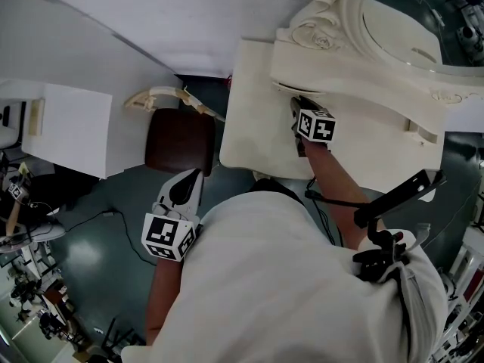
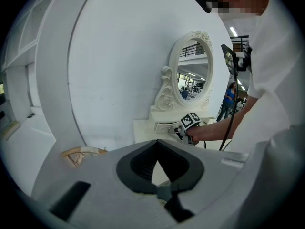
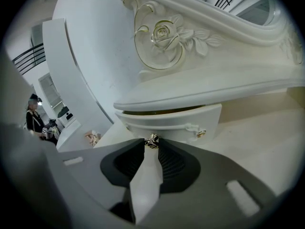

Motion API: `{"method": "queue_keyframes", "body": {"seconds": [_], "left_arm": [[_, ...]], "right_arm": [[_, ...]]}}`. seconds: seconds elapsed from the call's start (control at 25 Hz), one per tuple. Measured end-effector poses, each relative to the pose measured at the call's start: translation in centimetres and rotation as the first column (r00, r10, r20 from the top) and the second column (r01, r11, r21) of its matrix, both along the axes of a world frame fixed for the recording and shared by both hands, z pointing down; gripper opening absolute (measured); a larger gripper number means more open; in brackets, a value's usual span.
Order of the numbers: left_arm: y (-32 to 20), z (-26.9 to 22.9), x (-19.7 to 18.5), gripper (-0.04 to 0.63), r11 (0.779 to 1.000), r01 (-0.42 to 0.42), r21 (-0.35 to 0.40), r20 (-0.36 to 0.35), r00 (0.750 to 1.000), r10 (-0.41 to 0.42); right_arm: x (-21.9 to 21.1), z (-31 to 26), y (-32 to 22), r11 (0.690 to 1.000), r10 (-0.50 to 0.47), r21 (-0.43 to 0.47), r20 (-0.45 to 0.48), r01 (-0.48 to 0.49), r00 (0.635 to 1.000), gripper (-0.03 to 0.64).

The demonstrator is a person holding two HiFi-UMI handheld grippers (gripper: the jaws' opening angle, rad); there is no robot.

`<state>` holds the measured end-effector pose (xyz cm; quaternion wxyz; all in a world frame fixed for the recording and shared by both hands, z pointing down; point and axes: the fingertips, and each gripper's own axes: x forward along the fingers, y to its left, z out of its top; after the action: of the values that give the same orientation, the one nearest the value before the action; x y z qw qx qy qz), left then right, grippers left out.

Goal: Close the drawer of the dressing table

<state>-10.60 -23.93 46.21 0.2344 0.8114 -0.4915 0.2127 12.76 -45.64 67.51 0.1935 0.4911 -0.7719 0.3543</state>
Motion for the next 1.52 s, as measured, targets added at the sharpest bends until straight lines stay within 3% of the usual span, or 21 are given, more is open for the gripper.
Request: {"method": "queue_keyframes", "body": {"seconds": [1.52], "left_arm": [[0.2, -0.6, -1.4, 0.003, 1.000, -0.003, 0.003, 0.006, 1.000, 0.003]], "right_arm": [[-0.1, -0.5, -2.4, 0.999, -0.021, 0.039, -0.032, 0.022, 0.999, 0.100]]}}
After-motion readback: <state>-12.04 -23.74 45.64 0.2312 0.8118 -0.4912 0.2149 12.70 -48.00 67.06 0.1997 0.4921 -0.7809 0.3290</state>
